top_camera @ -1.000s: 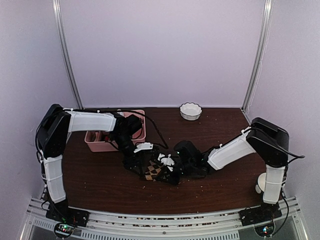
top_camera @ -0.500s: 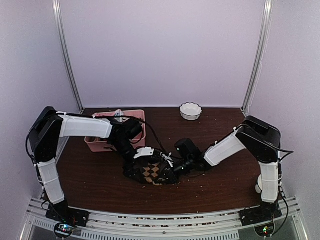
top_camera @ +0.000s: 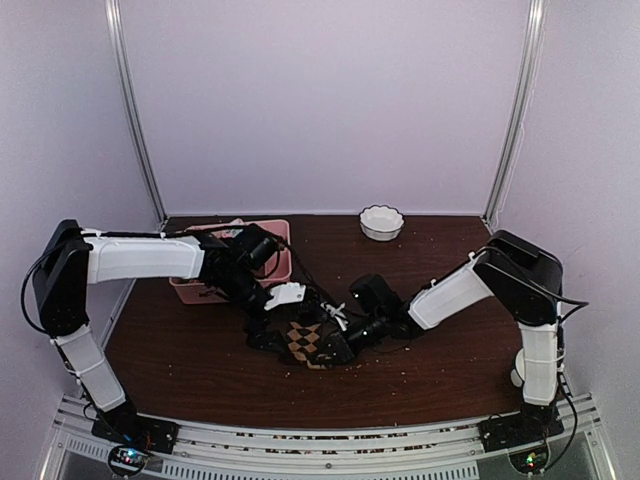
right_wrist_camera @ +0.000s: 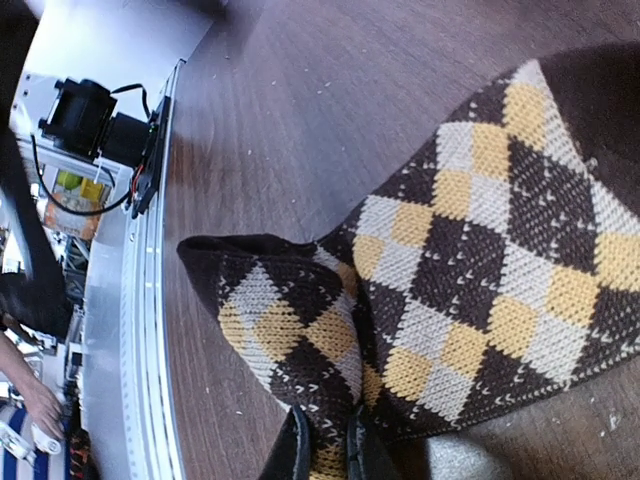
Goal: Roll the socks
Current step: Roll the sock at the center of the board.
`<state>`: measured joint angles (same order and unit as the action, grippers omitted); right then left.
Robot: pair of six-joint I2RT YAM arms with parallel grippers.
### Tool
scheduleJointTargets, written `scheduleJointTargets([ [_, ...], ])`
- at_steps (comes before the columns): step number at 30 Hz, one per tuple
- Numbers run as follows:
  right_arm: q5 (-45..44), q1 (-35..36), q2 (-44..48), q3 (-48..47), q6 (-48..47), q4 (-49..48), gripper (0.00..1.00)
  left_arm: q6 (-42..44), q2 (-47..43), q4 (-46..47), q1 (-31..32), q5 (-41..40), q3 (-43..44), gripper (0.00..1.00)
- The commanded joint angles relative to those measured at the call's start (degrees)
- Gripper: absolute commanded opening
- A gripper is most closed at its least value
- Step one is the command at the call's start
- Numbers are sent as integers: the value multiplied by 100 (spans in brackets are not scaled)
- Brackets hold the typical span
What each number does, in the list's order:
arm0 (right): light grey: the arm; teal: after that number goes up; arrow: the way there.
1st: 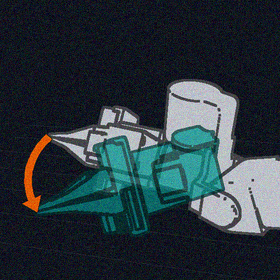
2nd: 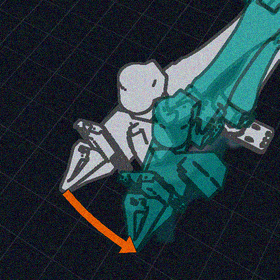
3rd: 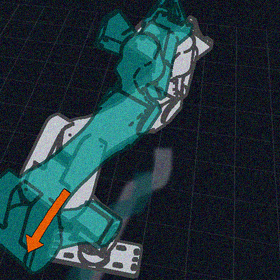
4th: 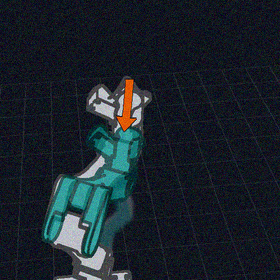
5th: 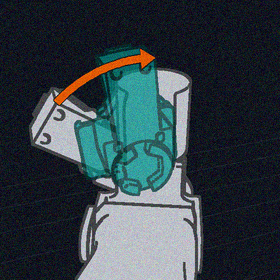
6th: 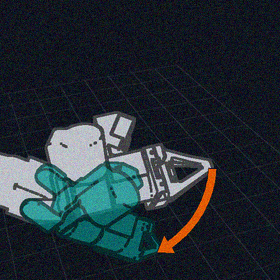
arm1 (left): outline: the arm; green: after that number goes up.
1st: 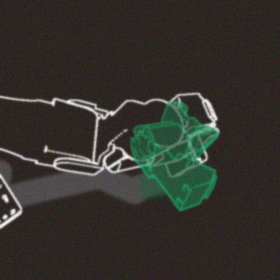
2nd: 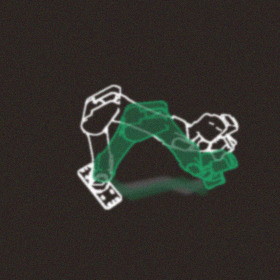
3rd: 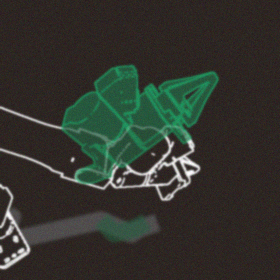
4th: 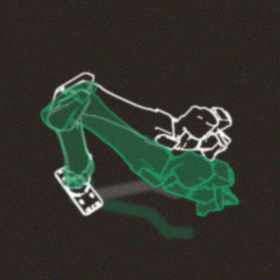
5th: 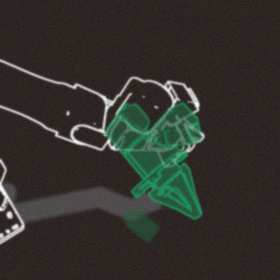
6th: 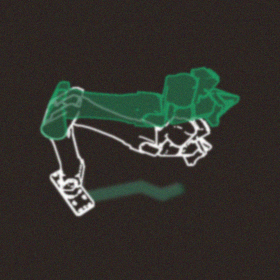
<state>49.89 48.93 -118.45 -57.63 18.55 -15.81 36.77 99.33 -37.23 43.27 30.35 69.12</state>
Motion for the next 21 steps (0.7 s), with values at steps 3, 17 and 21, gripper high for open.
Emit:
scheduleJointTargets([
  [3,-1221,-118,-685,147,487,1438,0,140,69,238,683,-315,-403,85],
  [17,-1004,-98,-697,265,1033,863,0,-72,783,565,796,-1224,-219,33],
  [21,-998,-98,-655,357,1098,747,4,-86,1004,394,772,-1268,-78,16],
])
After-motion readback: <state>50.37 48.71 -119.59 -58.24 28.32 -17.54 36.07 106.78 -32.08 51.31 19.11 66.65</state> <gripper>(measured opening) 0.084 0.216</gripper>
